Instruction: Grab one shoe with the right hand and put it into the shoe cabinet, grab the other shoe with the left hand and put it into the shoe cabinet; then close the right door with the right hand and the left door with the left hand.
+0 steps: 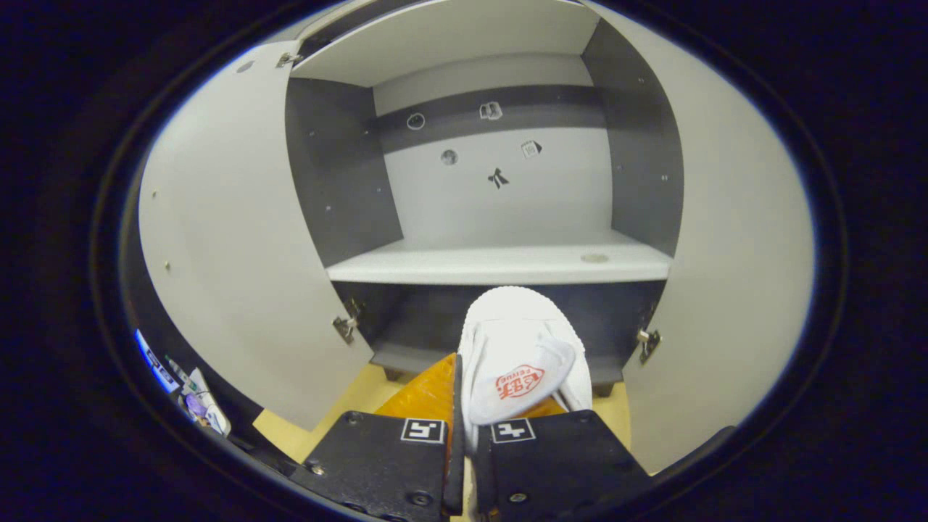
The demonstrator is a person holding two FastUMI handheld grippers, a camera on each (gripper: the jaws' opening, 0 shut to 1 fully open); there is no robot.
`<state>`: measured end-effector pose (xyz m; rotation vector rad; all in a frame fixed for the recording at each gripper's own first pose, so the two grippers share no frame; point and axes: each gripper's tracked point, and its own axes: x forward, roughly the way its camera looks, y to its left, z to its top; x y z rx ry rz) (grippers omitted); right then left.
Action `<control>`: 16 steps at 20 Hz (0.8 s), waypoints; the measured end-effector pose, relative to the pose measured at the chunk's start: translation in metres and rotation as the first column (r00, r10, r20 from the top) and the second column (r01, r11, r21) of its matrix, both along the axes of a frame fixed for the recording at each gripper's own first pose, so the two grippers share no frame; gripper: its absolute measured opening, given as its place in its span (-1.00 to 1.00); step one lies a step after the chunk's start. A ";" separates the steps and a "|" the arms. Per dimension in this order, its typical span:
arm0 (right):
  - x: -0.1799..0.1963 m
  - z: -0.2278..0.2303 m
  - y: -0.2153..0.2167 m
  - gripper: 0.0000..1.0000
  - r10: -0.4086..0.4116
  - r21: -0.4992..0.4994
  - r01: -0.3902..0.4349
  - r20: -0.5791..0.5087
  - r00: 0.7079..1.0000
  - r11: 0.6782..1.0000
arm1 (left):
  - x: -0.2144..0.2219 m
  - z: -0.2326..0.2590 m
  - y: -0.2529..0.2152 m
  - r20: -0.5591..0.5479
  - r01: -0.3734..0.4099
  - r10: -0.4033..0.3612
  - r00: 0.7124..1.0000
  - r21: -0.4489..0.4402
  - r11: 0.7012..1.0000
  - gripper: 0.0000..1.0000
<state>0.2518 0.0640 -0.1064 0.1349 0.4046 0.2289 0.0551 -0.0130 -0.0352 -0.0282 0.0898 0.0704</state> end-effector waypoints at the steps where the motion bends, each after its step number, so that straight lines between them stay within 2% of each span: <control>1: 0.013 0.014 -0.004 -0.80 -0.013 -0.008 0.013 0.018 1.000 1.000 | 0.000 -0.001 0.001 -0.004 -0.006 0.006 1.000 0.000 1.000 0.93; 4: 0.054 0.052 -0.006 -0.80 -0.035 -0.004 0.036 0.079 0.996 0.999 | 0.001 0.001 0.005 0.003 -0.032 0.032 0.999 0.017 0.999 0.94; 10: 0.147 0.104 -0.003 -0.80 -0.073 -0.068 0.087 0.187 0.980 0.994 | 0.000 0.005 0.017 0.010 -0.101 0.101 0.995 0.021 0.995 0.94; 11: 0.161 0.108 -0.003 -0.85 -0.077 -0.076 0.093 0.195 0.978 0.993 | 0.001 0.004 0.021 0.005 -0.116 0.116 0.993 0.019 0.993 0.94; 12: 0.175 0.113 -0.002 -0.80 -0.080 -0.083 0.099 0.210 0.974 0.992 | 0.001 0.003 0.024 0.000 -0.131 0.131 0.991 0.021 0.991 0.94; 13: 0.188 0.113 -0.001 -0.85 -0.083 -0.099 0.107 0.215 0.973 0.989 | 0.000 0.002 0.027 -0.005 -0.144 0.144 0.990 0.024 0.989 0.94; 16: 0.225 0.108 -0.004 -0.80 -0.093 -0.133 0.123 0.215 0.972 0.983 | -0.004 -0.001 0.034 -0.021 -0.184 0.185 0.983 0.035 0.982 0.94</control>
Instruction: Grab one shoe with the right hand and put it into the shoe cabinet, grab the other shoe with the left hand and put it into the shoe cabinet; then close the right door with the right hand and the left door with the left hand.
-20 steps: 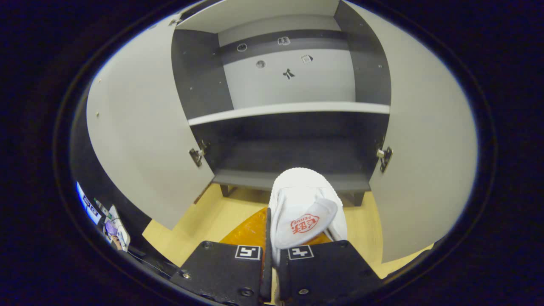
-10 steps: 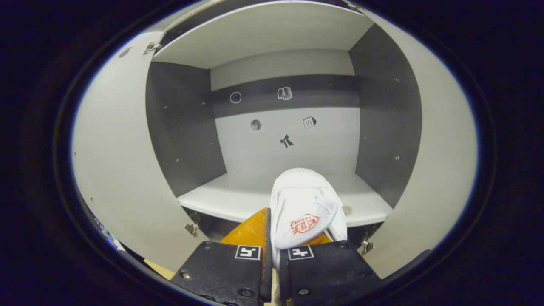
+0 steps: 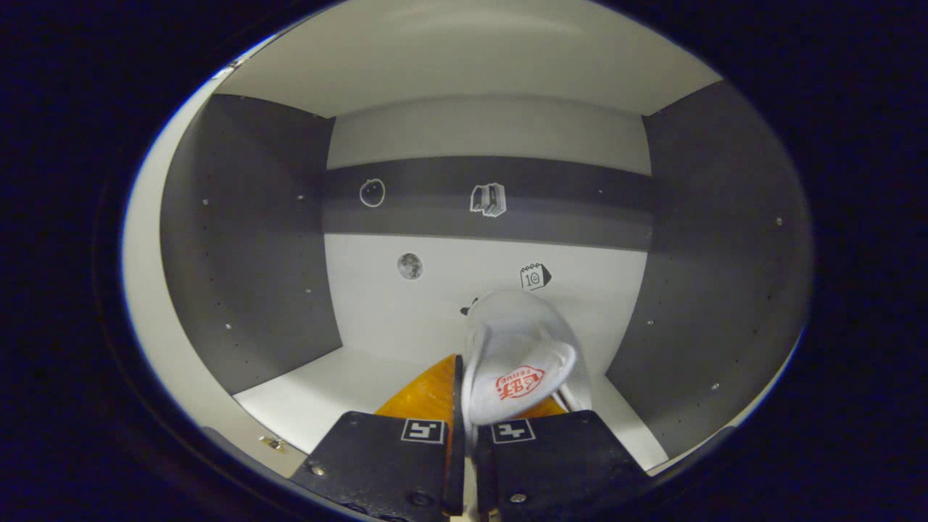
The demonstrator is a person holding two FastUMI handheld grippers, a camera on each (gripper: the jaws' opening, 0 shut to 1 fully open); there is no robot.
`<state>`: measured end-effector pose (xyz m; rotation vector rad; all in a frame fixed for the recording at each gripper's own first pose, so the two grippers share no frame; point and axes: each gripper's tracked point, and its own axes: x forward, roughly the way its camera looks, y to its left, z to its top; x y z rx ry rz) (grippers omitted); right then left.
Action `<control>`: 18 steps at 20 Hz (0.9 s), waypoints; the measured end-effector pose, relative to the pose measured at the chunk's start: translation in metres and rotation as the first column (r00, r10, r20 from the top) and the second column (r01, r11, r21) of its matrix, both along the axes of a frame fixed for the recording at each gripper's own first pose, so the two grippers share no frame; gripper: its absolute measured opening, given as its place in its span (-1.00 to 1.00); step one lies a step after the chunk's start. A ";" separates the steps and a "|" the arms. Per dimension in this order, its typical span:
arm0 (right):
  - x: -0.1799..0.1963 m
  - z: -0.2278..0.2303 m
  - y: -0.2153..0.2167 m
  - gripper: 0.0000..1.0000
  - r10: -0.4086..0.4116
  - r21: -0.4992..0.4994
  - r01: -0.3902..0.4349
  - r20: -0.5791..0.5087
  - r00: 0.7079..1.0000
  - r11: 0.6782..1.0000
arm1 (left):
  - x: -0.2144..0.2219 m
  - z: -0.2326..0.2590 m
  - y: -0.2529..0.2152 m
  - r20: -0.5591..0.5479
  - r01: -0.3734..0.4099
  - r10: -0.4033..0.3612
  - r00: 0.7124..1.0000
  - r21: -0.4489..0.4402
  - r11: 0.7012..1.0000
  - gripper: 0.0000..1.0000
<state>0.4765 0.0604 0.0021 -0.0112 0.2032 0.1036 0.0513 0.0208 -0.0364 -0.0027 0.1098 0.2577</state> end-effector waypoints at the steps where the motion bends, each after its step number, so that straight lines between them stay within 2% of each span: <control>1: 0.008 -0.005 -0.001 -0.85 -0.002 0.005 0.002 -0.016 1.000 1.000 | 0.000 0.000 0.002 -0.004 -0.012 0.012 1.000 0.001 1.000 0.94; 3: 0.023 -0.021 0.001 -0.80 0.000 0.030 0.002 -0.066 0.998 1.000 | -0.001 -0.002 0.004 -0.013 -0.029 0.029 0.999 0.001 1.000 0.94; 4: 0.029 -0.024 0.001 -0.85 -0.002 0.032 0.005 -0.086 0.996 0.999 | -0.001 -0.003 0.005 -0.017 -0.035 0.035 0.999 0.004 0.999 0.94; 5: 0.032 -0.028 -0.001 -0.80 -0.012 0.039 0.016 -0.109 0.994 0.999 | -0.002 -0.005 0.006 -0.027 -0.042 0.043 0.999 0.010 0.999 0.94; 7: 0.036 -0.034 -0.009 -0.82 -0.045 0.043 0.052 -0.157 0.987 0.998 | -0.003 -0.006 0.007 -0.033 -0.051 0.051 0.998 0.012 0.999 0.94; 10: 0.038 -0.042 -0.017 -0.55 -0.066 0.047 0.078 -0.219 0.973 0.996 | -0.002 -0.001 0.008 -0.018 -0.058 0.059 0.998 0.011 0.998 0.93; 11: 0.035 -0.048 -0.017 -0.39 -0.059 0.050 0.073 -0.250 0.966 0.996 | -0.003 0.001 0.008 -0.012 -0.059 0.059 0.998 0.009 0.998 0.94; 12: 0.035 -0.051 -0.015 -0.37 -0.048 0.064 0.067 -0.259 0.965 0.996 | -0.002 0.000 0.007 -0.010 -0.057 0.057 0.998 0.006 0.998 0.93; 14: 0.031 -0.044 -0.008 -0.19 -0.014 0.097 0.039 -0.244 0.970 0.994 | -0.002 -0.004 0.006 -0.020 -0.052 0.053 0.998 0.006 0.999 0.93; 16: 0.028 -0.039 -0.013 0.05 -0.042 0.065 0.059 -0.231 0.972 0.996 | -0.003 -0.006 0.005 -0.026 -0.046 0.046 0.999 0.001 0.999 0.94; 17: 0.024 -0.036 -0.011 0.31 -0.041 0.076 0.059 -0.225 0.973 0.995 | -0.004 -0.007 0.006 -0.027 -0.043 0.043 0.999 -0.001 0.999 0.93; 18: 0.021 -0.032 -0.012 0.31 -0.042 0.088 0.062 -0.211 0.977 0.994 | -0.005 -0.007 0.007 -0.027 -0.043 0.043 0.999 -0.001 0.999 0.93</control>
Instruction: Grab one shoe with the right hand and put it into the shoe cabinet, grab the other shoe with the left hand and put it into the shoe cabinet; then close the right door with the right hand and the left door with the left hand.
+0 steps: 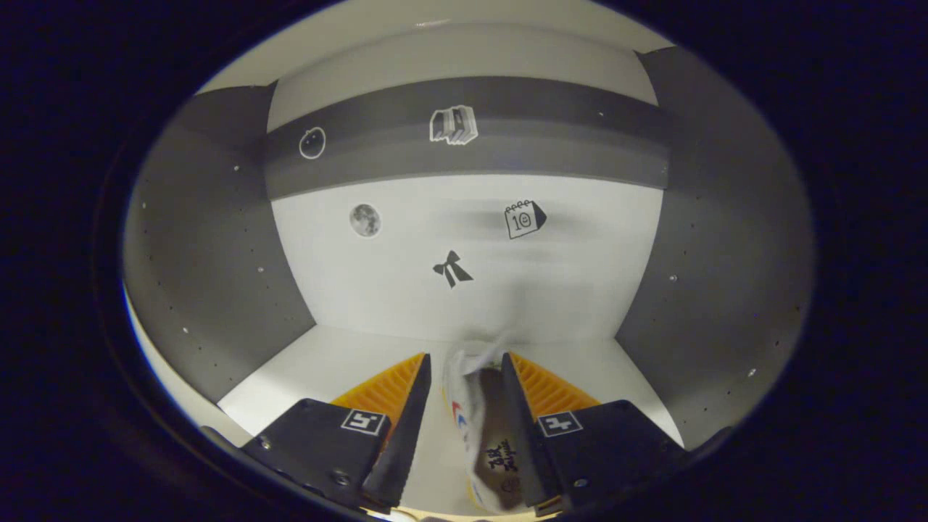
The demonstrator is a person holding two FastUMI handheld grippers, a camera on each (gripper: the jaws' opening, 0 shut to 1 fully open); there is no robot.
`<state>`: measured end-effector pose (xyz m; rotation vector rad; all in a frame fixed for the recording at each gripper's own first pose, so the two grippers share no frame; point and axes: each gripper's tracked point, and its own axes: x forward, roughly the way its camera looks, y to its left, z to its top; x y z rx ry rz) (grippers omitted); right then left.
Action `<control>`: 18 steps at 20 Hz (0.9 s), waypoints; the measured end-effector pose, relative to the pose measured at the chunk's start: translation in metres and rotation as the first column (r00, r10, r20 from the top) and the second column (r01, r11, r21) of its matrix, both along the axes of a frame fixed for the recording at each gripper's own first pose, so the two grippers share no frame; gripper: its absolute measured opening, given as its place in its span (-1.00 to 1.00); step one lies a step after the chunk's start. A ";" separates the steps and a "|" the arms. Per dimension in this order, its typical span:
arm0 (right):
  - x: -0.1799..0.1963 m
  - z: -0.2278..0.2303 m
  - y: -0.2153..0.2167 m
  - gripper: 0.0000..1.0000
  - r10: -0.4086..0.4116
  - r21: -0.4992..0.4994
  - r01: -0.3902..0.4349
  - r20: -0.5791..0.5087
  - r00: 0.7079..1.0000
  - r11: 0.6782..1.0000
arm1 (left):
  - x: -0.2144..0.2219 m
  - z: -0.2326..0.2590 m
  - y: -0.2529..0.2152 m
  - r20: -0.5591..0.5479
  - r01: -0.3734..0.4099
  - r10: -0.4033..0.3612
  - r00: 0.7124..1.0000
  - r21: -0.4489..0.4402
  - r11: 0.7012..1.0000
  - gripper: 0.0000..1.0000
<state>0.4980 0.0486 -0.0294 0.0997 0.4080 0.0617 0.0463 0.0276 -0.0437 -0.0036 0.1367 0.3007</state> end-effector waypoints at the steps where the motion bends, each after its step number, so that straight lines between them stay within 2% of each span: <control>1: -0.004 0.007 -0.002 0.31 -0.006 0.002 0.006 0.022 1.000 1.000 | -0.001 0.001 0.002 0.006 0.003 -0.003 1.000 0.000 1.000 0.93; 2: -0.009 0.017 -0.004 0.26 -0.010 -0.002 0.010 0.056 0.998 1.000 | -0.003 0.002 0.002 0.009 0.006 -0.006 1.000 -0.001 1.000 0.93; 4: -0.027 0.037 -0.011 0.45 -0.022 -0.027 0.025 0.112 0.993 0.999 | -0.005 0.004 0.005 0.015 0.015 -0.015 1.000 0.000 1.000 0.93; 5: -0.038 0.050 -0.011 0.72 -0.017 -0.023 0.021 0.151 0.988 1.000 | -0.006 0.005 0.006 0.020 0.021 -0.021 1.000 0.001 1.000 0.93; 10: -0.114 0.109 -0.023 1.00 -0.010 -0.021 0.018 0.330 0.944 1.000 | -0.009 0.008 0.012 0.038 0.060 -0.061 0.997 0.004 0.998 0.93; 12: -0.154 0.119 -0.029 1.00 -0.010 -0.032 0.024 0.372 0.928 0.999 | -0.010 0.007 0.011 0.047 0.090 -0.090 0.995 0.003 0.996 0.94; 15: -0.215 0.124 -0.034 1.00 -0.012 0.023 0.003 0.414 0.910 1.000 | -0.013 0.007 0.012 0.058 0.127 -0.128 0.990 0.008 0.992 0.93; 17: -0.252 0.117 -0.046 1.00 -0.015 -0.005 0.019 0.432 0.902 1.000 | -0.016 0.005 0.009 0.063 0.160 -0.160 0.985 0.005 0.987 0.93; 18: -0.270 0.112 -0.052 1.00 -0.018 -0.022 0.031 0.443 0.897 0.999 | -0.017 0.004 0.009 0.065 0.174 -0.175 0.983 0.010 0.985 1.00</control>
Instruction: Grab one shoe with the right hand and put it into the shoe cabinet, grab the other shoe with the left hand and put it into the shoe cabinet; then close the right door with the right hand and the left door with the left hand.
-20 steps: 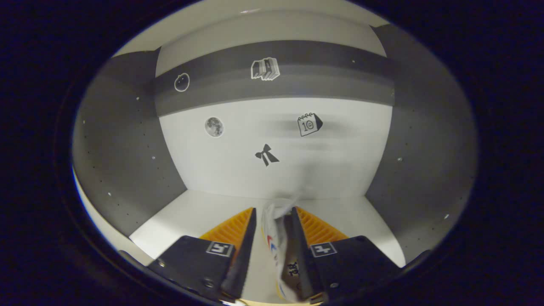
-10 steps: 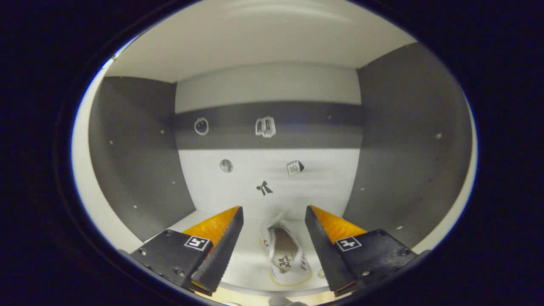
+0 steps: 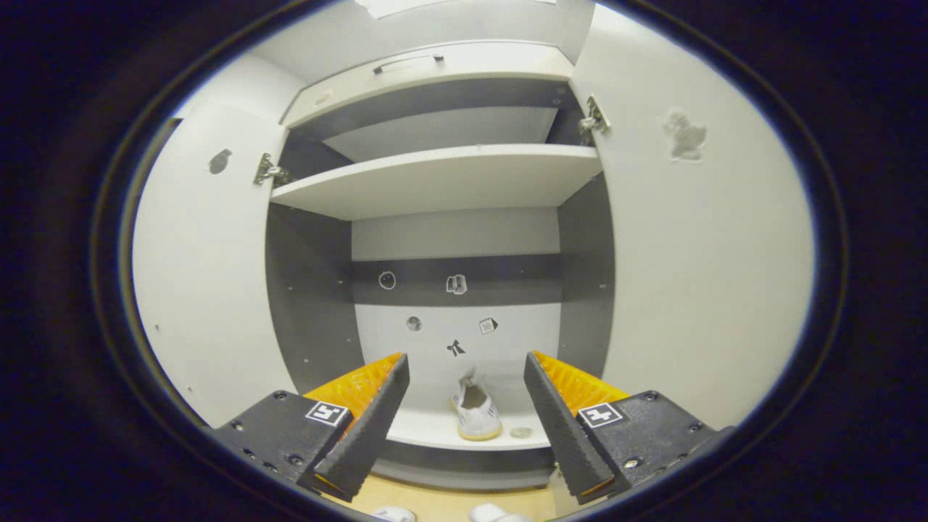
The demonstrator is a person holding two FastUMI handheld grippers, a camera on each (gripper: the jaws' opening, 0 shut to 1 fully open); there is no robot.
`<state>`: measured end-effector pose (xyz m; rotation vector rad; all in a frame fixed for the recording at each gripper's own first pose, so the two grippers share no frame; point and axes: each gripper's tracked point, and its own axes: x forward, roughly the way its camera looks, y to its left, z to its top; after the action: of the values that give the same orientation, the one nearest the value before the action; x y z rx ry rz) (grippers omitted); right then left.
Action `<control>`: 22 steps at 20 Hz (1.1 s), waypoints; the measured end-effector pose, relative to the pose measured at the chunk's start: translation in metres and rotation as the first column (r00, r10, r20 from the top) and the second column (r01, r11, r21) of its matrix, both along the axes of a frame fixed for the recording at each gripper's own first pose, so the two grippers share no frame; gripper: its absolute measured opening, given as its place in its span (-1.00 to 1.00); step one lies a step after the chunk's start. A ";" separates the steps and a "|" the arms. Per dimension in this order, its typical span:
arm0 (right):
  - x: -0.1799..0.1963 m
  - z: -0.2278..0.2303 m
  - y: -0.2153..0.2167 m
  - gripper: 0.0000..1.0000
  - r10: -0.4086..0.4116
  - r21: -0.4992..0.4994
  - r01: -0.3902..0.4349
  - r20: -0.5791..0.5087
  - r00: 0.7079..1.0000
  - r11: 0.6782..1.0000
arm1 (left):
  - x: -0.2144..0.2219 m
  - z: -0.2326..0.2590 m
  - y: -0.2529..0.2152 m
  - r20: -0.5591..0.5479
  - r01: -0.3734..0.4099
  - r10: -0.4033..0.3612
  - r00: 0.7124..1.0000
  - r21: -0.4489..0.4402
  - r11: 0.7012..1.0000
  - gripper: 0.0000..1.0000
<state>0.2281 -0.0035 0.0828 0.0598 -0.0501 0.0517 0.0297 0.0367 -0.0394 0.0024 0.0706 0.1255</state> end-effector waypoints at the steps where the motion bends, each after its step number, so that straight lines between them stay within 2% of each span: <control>1: -0.020 -0.005 -0.003 1.00 -0.005 0.003 0.005 0.004 1.000 1.000 | 0.000 0.000 0.001 0.003 0.010 -0.010 1.000 0.005 1.000 1.00; 3: -0.059 -0.026 -0.004 1.00 0.016 0.038 -0.016 -0.013 1.000 0.999 | -0.001 -0.003 0.000 0.000 0.036 -0.036 0.999 0.004 0.999 1.00; 4: -0.075 -0.038 -0.006 1.00 0.019 0.056 -0.017 -0.032 0.999 0.998 | -0.002 -0.003 -0.001 0.001 0.048 -0.048 0.999 0.006 0.999 0.93; 6: -0.115 -0.058 -0.016 1.00 -0.003 0.070 0.006 -0.042 0.999 0.998 | -0.003 -0.003 -0.003 0.008 0.070 -0.070 0.997 0.008 0.998 0.93; 8: -0.142 -0.076 -0.022 1.00 -0.027 0.062 0.030 -0.048 0.998 0.998 | -0.004 -0.003 -0.009 0.013 0.097 -0.097 0.995 0.012 0.995 1.00; 10: -0.164 -0.088 -0.026 0.96 -0.042 0.037 0.045 -0.059 0.997 0.998 | -0.004 -0.005 -0.015 0.014 0.123 -0.123 0.992 0.018 0.992 0.93; 12: -0.178 -0.095 -0.026 0.96 -0.045 0.012 0.047 -0.084 0.995 0.999 | -0.004 -0.006 -0.025 0.014 0.159 -0.159 0.987 0.009 0.987 1.00; 13: -0.181 -0.093 -0.029 0.98 -0.055 0.013 0.056 -0.082 0.995 0.998 | -0.002 -0.006 -0.030 0.020 0.174 -0.174 0.985 0.009 0.985 0.93; 16: -0.188 -0.094 -0.028 0.97 -0.052 0.039 0.056 -0.090 0.995 0.998 | 0.003 -0.024 -0.037 0.008 0.191 -0.191 0.982 0.019 0.981 0.92; 19: -0.192 -0.098 -0.038 0.98 -0.073 0.032 0.077 -0.106 0.992 0.997 | 0.000 -0.070 -0.050 -0.049 0.233 -0.232 0.972 0.027 0.972 0.93; 22: -0.200 -0.108 -0.050 0.98 -0.105 0.005 0.107 -0.138 0.985 0.994 | -0.003 -0.136 -0.065 -0.131 0.281 -0.275 0.953 0.033 0.959 0.93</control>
<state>0.0286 -0.0538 -0.0247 0.0730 0.0842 -0.0594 0.0271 -0.0284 -0.1755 0.0713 0.1913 -0.1554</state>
